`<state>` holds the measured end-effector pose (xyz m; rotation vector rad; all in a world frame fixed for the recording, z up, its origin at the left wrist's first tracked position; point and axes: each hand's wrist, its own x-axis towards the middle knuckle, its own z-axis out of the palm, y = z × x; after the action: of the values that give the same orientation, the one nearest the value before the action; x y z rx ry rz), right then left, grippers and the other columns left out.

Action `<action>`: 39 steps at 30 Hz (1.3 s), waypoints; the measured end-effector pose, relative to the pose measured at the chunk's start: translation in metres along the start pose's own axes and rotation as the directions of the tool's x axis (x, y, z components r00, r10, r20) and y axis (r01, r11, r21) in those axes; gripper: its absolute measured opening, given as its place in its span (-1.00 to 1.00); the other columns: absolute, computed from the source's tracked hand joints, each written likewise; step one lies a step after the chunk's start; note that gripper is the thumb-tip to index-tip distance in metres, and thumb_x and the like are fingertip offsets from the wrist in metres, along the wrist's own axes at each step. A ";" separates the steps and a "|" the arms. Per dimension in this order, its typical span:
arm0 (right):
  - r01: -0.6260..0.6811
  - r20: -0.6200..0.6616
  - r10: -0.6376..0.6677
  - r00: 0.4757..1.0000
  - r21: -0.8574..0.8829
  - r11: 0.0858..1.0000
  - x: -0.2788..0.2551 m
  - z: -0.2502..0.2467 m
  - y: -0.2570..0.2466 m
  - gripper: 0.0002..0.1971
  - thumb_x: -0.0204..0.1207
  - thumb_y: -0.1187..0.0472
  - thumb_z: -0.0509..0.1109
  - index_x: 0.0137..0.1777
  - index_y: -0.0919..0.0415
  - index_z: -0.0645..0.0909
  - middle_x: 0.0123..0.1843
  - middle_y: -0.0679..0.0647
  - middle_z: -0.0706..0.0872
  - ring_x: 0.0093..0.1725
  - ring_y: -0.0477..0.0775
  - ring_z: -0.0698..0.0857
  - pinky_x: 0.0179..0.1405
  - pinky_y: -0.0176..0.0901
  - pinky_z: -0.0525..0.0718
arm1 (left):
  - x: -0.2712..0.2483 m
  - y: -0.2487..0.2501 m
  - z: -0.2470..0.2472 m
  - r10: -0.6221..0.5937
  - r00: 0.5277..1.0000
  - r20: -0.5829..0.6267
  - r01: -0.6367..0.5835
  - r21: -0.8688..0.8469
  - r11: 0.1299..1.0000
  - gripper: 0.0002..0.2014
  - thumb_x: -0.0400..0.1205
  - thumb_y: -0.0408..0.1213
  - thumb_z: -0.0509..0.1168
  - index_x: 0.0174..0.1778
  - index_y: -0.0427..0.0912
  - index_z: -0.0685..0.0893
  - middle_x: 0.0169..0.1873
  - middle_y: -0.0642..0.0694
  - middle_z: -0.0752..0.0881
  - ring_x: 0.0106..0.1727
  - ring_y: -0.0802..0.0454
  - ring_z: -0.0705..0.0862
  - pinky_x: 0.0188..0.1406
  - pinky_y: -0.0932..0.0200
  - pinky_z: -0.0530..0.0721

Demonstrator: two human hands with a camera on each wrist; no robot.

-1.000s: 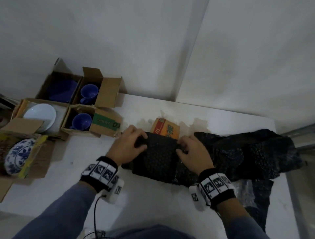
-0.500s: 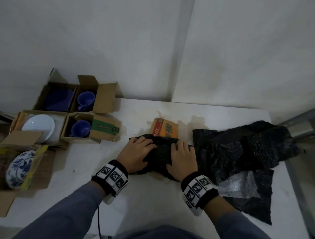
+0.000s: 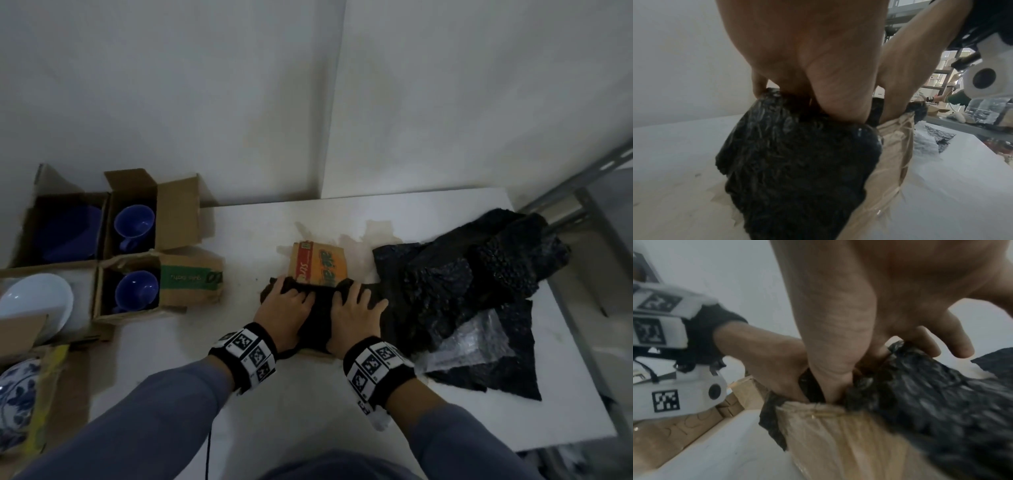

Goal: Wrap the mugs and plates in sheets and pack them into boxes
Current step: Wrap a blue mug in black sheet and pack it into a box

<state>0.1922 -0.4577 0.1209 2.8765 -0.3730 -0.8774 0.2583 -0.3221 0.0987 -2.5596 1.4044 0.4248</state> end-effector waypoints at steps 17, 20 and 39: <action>0.110 -0.064 -0.093 0.994 0.375 0.920 -0.009 0.014 0.024 -0.36 0.51 -0.12 0.33 0.58 -0.05 0.29 0.42 0.19 0.40 0.23 0.32 0.59 0.19 0.16 0.63 | -0.022 0.018 -0.006 -0.119 0.957 -0.264 0.056 -0.233 0.971 -0.65 0.45 -0.17 0.41 0.17 -0.07 0.66 0.09 -0.10 0.62 0.08 -0.13 0.61 0.01 0.00 0.59; 0.170 -0.088 -0.147 0.985 0.397 0.902 -0.015 0.011 0.034 -0.53 0.58 -0.04 0.24 0.47 0.02 0.43 0.22 0.16 0.62 0.09 0.28 0.68 -0.03 0.07 0.71 | -0.030 0.040 -0.004 -0.250 0.964 -0.085 0.211 -0.323 0.923 -0.58 0.51 -0.01 0.35 0.27 -0.06 0.60 0.16 -0.11 0.57 0.11 -0.12 0.59 -0.03 0.05 0.58; 0.143 -0.193 0.049 0.980 0.853 0.502 -0.032 0.040 0.062 -0.57 0.35 0.16 0.52 0.08 -0.06 0.35 -0.28 -0.03 0.62 -0.26 -0.02 0.65 -0.21 0.02 0.69 | -0.012 0.071 -0.004 -0.519 0.834 0.185 0.541 -0.459 0.705 -0.21 0.59 0.03 0.38 0.63 -0.15 0.15 0.50 -0.24 0.34 0.50 -0.24 0.35 0.22 -0.12 0.62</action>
<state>0.1312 -0.5104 0.1161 3.8668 -0.9654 -0.4336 0.1928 -0.3516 0.1043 -3.1640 0.5004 0.8083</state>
